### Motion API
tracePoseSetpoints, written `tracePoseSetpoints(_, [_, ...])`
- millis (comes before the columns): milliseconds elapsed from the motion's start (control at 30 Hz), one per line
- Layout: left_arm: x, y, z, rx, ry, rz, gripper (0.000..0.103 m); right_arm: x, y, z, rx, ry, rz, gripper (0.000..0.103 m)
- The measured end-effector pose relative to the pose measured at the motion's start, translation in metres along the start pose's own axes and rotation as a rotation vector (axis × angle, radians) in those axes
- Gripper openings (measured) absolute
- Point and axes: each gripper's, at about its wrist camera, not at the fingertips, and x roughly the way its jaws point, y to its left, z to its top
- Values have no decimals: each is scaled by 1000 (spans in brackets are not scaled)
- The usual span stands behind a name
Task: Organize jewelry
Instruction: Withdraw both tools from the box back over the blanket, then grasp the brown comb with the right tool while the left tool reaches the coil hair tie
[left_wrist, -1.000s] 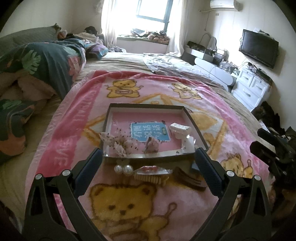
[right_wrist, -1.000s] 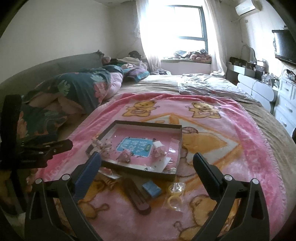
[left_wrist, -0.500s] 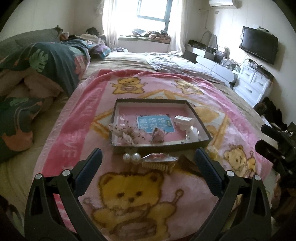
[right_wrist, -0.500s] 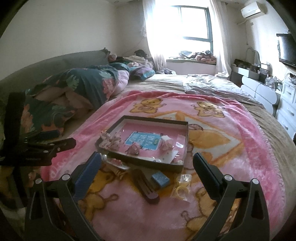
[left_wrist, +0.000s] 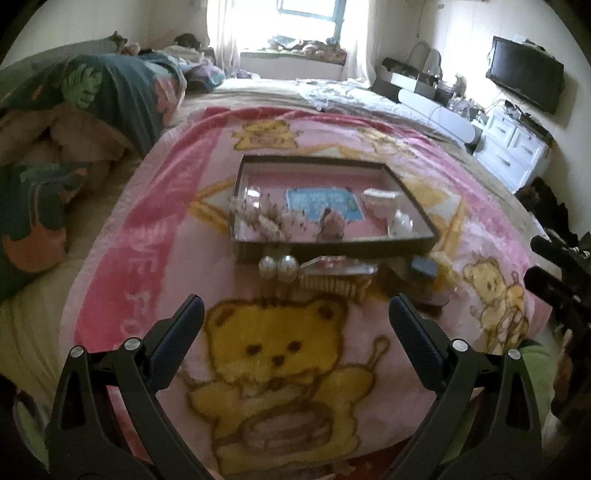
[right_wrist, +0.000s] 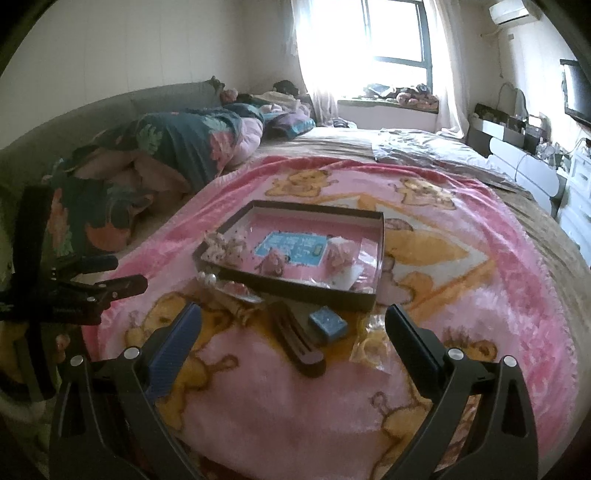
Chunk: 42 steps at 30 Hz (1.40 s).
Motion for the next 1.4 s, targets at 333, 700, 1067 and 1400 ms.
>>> tracePoseSetpoints(333, [20, -6, -25, 31, 72, -22, 93, 13, -2, -26, -7, 71, 2, 99])
tracePoseSetpoints(700, [46, -13, -31, 28, 120, -47, 93, 42, -9, -48, -7, 148, 27, 98])
tracePoseSetpoints(1067, [77, -22, -10, 10, 143, -108, 85, 102, -8, -51, -55, 236, 50, 79])
tracePoseSetpoints(1400, [114, -40, 12, 29, 171, -124, 84, 135, -12, -51, -51, 256, 91, 65])
